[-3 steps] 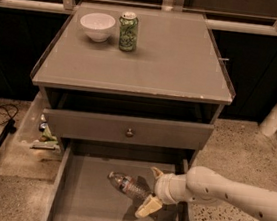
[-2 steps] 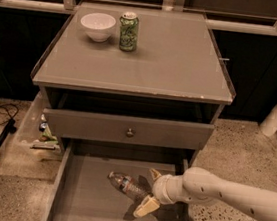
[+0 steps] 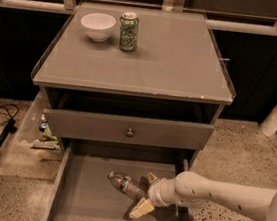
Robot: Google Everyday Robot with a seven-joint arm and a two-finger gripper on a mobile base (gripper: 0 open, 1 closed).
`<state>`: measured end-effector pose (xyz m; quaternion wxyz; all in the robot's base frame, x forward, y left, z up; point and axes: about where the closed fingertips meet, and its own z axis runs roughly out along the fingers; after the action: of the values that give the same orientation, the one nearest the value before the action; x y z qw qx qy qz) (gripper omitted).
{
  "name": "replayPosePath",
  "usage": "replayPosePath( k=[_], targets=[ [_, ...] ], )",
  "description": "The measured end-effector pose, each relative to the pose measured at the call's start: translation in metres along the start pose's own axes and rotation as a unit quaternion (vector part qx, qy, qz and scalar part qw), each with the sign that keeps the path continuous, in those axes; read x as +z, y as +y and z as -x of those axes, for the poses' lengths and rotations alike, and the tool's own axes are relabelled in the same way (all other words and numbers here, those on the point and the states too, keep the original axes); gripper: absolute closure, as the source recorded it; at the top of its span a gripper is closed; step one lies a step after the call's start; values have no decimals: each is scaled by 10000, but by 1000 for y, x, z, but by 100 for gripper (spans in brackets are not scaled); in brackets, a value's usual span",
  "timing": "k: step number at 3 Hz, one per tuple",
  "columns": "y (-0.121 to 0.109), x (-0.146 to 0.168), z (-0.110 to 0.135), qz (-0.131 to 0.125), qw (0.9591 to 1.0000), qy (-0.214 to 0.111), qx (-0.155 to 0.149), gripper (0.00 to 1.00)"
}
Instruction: Pick water bottle from middle drawer and place on counter
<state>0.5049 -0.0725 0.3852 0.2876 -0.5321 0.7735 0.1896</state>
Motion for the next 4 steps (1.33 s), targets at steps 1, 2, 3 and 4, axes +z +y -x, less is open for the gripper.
replayPosePath(
  k=[1,2,3,4],
  targets=[
    [-2,12,-8,-108,9996,72,245,12],
    [-3,12,-7,-113,9996,71,246,32],
    [-3,12,-7,-112,9996,71,246,56],
    [-3,12,-7,-112,9996,71,246,79]
  ],
)
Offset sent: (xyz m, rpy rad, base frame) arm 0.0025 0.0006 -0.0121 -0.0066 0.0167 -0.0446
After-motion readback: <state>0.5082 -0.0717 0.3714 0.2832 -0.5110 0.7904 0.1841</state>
